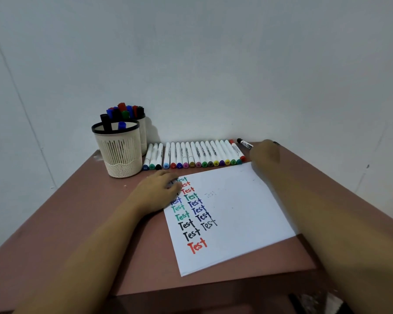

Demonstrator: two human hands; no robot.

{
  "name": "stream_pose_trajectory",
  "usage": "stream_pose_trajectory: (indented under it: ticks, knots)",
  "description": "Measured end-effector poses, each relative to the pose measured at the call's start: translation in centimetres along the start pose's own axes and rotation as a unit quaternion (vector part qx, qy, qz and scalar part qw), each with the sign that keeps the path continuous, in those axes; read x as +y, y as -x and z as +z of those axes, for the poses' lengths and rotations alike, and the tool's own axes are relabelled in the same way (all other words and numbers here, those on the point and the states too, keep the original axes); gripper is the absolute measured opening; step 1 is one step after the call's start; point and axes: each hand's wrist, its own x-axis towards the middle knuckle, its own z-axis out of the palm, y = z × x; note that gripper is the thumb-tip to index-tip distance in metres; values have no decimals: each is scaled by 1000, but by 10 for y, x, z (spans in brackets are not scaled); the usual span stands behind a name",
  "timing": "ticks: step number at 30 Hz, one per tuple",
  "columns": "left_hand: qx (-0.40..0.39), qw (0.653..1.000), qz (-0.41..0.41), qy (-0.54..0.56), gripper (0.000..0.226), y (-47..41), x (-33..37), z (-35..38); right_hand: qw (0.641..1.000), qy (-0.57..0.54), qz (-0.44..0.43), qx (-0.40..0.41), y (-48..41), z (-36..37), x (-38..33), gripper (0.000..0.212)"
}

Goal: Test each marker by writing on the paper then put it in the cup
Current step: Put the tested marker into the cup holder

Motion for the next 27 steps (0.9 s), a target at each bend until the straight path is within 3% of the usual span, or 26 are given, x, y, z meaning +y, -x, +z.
stream_pose_trajectory:
  ticks: [2, 4, 7, 12, 20, 22, 25, 27]
  knots:
    - [15, 1000, -4, 26, 41, 0, 0, 0, 997, -47, 10, 56, 3, 1, -1, 5]
    - [58, 996, 1, 61, 42, 2, 3, -3, 993, -97, -29, 61, 9, 1, -1, 9]
    - [128, 987, 50, 90, 40, 7, 8, -6, 981, -172, -84, 18, 36, -2, -11, 15]
    - [193, 969, 129, 83, 51, 16, 15, -5, 955, -270, -104, -62, 100, -10, -16, 15]
    - [132, 977, 165, 9, 38, 17, 24, 0, 921, -371, 8, -118, 133, -10, -10, 23]
    - [137, 978, 159, 13, 38, 18, 26, -1, 896, -423, 22, -131, 132, -11, -11, 25]
    - [136, 978, 154, 22, 37, 20, 30, -2, 828, -522, 28, -202, 133, -13, -13, 23]
    - [129, 979, 154, 28, 36, 23, 33, -4, 820, -515, 6, -251, 135, -10, -12, 25]
